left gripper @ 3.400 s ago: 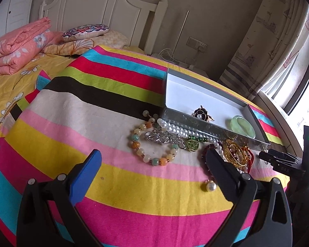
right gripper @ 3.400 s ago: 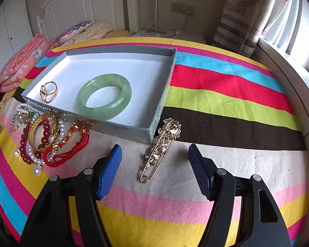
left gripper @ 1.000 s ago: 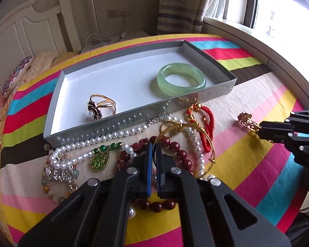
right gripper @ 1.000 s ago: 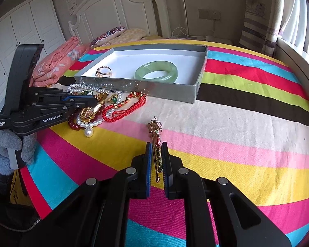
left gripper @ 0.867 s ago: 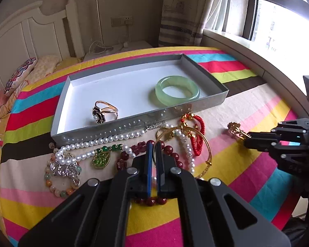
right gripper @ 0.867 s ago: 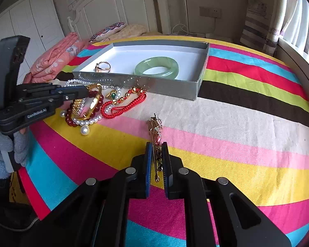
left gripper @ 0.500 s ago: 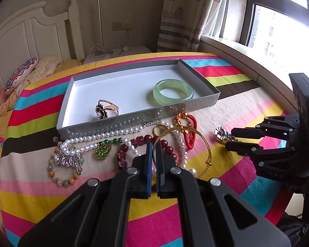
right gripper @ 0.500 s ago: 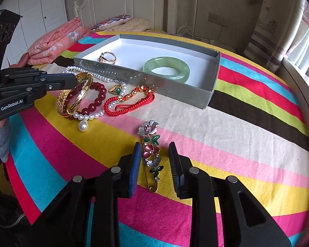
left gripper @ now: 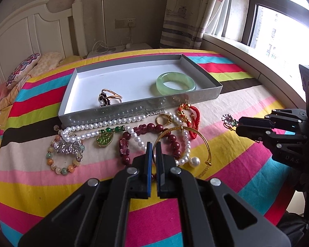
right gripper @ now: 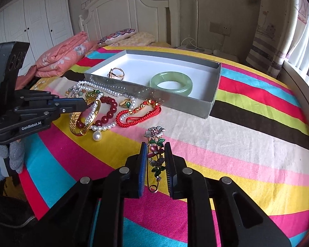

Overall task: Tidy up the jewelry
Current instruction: 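Grasp the thin gold bangle with the left gripper while the right holds a brooch, then lower the gold bangle into the box with the left gripper while the right drops the brooch in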

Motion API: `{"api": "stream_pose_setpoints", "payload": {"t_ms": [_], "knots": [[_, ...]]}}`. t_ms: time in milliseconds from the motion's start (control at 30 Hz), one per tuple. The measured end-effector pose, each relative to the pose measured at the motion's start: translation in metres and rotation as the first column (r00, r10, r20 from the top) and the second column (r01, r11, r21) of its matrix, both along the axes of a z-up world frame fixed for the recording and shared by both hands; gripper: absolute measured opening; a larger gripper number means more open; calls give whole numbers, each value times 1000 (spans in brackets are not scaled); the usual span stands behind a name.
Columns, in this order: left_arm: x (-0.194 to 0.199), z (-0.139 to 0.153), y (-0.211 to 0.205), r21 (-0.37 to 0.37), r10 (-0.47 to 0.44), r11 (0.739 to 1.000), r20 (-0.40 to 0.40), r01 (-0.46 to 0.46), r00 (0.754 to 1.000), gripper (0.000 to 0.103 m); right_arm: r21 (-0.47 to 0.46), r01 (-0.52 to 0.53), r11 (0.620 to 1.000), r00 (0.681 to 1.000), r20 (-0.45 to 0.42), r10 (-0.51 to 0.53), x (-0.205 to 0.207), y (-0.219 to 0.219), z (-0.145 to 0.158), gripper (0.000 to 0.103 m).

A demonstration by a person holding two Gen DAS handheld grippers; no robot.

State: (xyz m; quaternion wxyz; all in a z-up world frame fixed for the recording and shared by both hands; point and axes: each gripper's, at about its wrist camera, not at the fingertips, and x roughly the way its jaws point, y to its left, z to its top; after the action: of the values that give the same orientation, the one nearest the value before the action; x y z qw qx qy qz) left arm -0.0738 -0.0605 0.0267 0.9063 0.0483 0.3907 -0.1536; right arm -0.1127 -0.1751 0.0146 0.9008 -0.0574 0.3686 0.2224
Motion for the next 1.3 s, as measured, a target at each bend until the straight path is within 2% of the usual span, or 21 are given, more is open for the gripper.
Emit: {"api": "stream_pose_setpoints", "payload": {"t_ms": [367,700,900,1300], "knots": [[-2,7,8,5,35,999,27,-35,999,3,59,-24,998,1000,21,22,-4,12,9,17],[13,24,10,-18,83,996,70,-82,994,3,75,-54,996,994,96,47,1,30,25,17],[26,29,6,-31,105,994,84,-103,991,3,78,-53,996,990,138,42,15,39,35,17],[79,34,10,-36,185,982,79,-183,980,3,169,-9,986,992,125,-12,74,45,47,17]]}}
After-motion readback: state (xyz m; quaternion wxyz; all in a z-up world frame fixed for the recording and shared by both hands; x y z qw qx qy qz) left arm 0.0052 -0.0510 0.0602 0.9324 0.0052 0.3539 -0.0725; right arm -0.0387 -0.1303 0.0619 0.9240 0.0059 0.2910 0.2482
